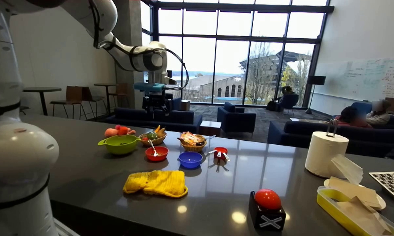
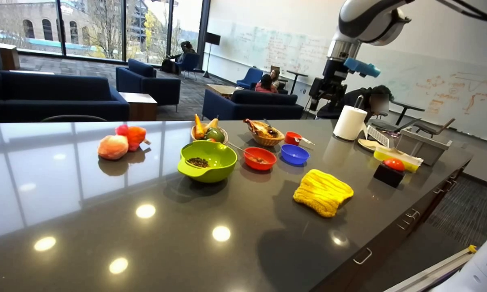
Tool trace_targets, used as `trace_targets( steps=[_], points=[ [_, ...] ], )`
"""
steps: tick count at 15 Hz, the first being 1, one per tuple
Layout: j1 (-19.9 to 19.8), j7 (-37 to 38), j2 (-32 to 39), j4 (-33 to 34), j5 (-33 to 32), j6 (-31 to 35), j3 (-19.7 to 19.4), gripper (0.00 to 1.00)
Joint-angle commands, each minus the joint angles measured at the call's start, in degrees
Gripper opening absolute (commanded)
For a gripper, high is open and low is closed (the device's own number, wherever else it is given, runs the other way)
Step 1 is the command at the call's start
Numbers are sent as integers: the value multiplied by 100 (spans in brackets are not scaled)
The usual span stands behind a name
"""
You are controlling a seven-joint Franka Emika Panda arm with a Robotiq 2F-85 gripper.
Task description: Put the orange bowl in the blue bowl.
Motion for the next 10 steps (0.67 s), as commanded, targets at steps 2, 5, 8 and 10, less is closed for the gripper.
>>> trace_targets(
  steps=[2, 5, 8, 10],
  points=[
    [-9, 612, 455, -14, -4, 818, 60, 100],
    [13, 896, 829, 56, 7, 1287, 73, 100],
    [45, 1147, 1186, 125, 8, 1696, 84, 100],
    [91, 1330, 1433, 168, -6, 1930, 91, 100]
  ],
)
